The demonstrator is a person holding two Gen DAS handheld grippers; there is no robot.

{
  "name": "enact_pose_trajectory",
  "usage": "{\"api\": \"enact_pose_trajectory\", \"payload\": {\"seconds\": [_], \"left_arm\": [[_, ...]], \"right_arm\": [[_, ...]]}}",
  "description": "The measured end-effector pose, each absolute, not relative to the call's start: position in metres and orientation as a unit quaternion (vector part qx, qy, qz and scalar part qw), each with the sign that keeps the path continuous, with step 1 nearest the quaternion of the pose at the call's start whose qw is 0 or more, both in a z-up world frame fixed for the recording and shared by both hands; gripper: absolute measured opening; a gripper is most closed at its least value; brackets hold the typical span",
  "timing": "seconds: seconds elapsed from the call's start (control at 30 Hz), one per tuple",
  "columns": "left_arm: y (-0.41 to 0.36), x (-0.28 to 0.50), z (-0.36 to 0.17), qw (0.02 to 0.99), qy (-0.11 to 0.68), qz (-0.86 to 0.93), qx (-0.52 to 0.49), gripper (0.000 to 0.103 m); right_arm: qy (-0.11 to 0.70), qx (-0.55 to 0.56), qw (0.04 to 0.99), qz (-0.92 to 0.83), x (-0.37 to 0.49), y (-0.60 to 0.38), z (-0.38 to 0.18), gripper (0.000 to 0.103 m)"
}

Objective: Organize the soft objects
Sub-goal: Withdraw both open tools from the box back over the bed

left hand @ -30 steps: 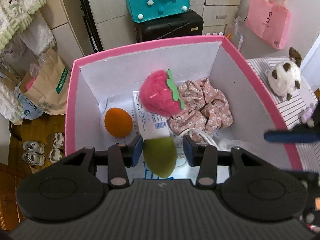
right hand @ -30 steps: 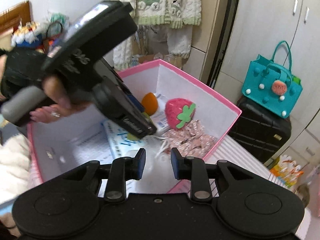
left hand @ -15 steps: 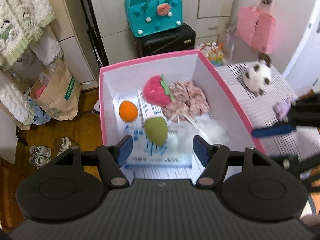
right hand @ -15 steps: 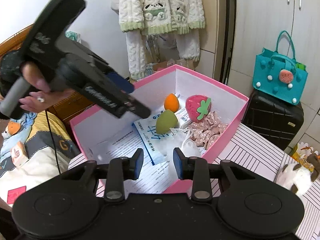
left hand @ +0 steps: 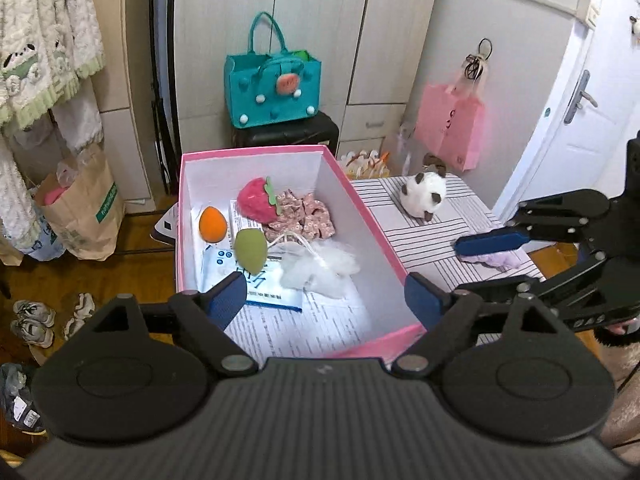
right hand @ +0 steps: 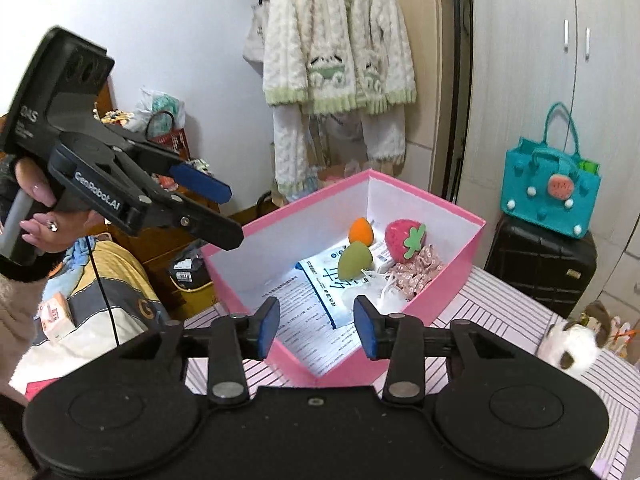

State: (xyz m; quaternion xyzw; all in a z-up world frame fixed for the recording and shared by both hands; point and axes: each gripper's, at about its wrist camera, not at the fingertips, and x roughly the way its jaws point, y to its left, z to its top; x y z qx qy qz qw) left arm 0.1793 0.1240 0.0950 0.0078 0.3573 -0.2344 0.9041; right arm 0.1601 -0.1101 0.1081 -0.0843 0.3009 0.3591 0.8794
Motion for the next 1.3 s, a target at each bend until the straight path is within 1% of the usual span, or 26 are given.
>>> {"api": "enact_pose_trajectory", "payload": {"seconds": [0.23,0.33,0.43,0.5,0.53,0.57,0.6,0.63,0.77,0.87,1.07,1.3], "left_arm": [[0.105,0.144,0.084,0.898,0.363,-0.243,0.046,0.088],[0.093,0.132,0.077,0.891,0.37,-0.255,0.065,0.089],[0.082,0.122,0.07,0.885,0.374,-0.269,0.074,0.091],[0.073,0.116,0.066,0.881,0.372,-0.28,0.08,0.094],[0.07,0.113,0.064,0.881,0.369,-0.285,0.083,0.095],[0.067,0.111,0.062,0.88,0.366,-0.289,0.086,0.097],[0.063,0.108,0.06,0.881,0.362,-0.292,0.089,0.098],[0.061,0.106,0.057,0.881,0.36,-0.294,0.09,0.099],[0.052,0.098,0.043,0.879,0.359,-0.3,0.093,0.099],[0.047,0.098,0.033,0.884,0.353,-0.295,0.084,0.103],[0.035,0.098,0.012,0.898,0.332,-0.285,0.055,0.103],[0.012,0.094,-0.007,0.915,0.289,-0.28,0.038,0.103]], "right_arm": [[0.277,-0.083,0.885,0.366,0.115,-0.129,0.113,0.053],[0.272,-0.078,0.886,0.368,0.101,-0.137,0.112,0.058],[0.271,-0.072,0.889,0.363,0.089,-0.146,0.109,0.066],[0.274,-0.063,0.89,0.36,0.085,-0.153,0.105,0.074],[0.277,-0.059,0.89,0.356,0.083,-0.156,0.103,0.075],[0.28,-0.058,0.891,0.352,0.08,-0.159,0.101,0.08],[0.283,-0.059,0.892,0.347,0.078,-0.162,0.097,0.088],[0.284,-0.06,0.894,0.342,0.076,-0.166,0.093,0.09],[0.284,-0.062,0.904,0.313,0.065,-0.179,0.076,0.09],[0.28,-0.063,0.911,0.295,0.056,-0.19,0.064,0.09],[0.28,-0.043,0.923,0.26,0.049,-0.211,0.038,0.091],[0.247,-0.028,0.95,0.191,0.051,-0.236,0.006,0.093]]}}
